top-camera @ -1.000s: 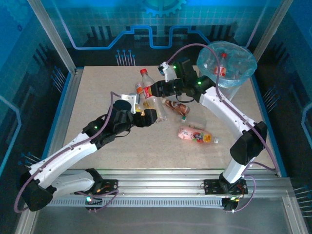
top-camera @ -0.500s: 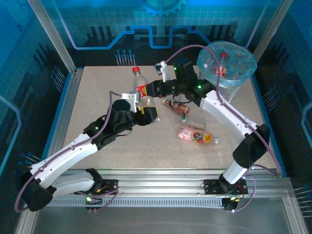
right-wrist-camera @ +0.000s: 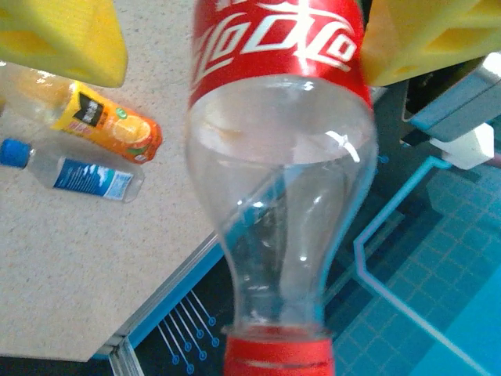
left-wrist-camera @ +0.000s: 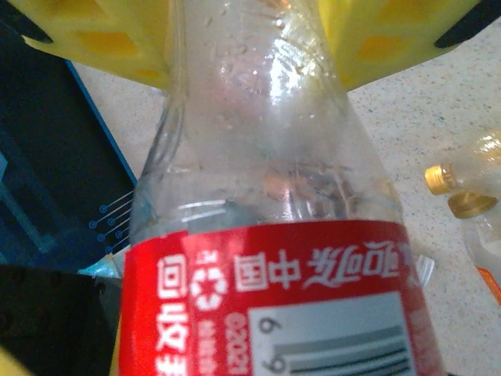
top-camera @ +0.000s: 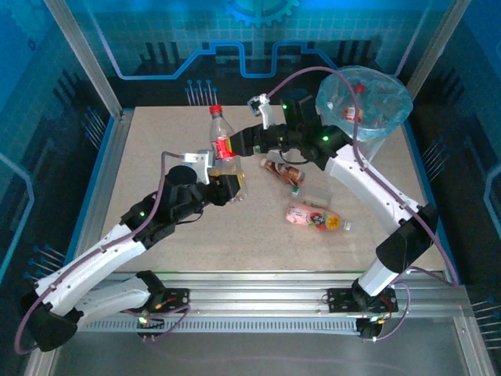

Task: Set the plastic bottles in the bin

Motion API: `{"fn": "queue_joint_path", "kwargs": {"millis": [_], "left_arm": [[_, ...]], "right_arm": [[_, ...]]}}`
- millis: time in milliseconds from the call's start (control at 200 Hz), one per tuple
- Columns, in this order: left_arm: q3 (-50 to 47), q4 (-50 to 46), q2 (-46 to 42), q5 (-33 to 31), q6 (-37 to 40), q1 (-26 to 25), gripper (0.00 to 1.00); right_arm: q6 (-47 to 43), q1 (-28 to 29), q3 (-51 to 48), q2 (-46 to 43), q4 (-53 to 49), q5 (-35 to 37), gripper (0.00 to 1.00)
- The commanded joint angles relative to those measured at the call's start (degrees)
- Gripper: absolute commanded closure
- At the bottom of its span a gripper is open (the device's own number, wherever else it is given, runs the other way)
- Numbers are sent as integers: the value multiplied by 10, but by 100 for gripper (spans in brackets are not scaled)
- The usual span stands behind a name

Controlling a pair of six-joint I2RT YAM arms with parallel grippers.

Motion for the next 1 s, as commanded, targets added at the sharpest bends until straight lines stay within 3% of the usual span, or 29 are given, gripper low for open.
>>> {"fn": "queue_joint_path", "kwargs": {"millis": [0, 360, 535, 795, 995], "left_arm": [[-4, -22, -30, 14, 79, 1, 57], [13, -75, -67, 108, 236, 1, 55], [9, -70, -73, 118, 259, 0, 54], [-3, -51, -90, 120, 283, 1, 54], [-7, -52, -96, 123, 291, 1, 54]], "right_arm": [[-49, 5, 50, -21, -44, 15, 20], [-144, 24, 177, 19, -129, -55, 26], [-159, 35, 210, 35, -159, -55, 40], [-154, 36, 211, 39, -167, -38, 38], [-152, 36, 212, 41, -164, -53, 51]]}}
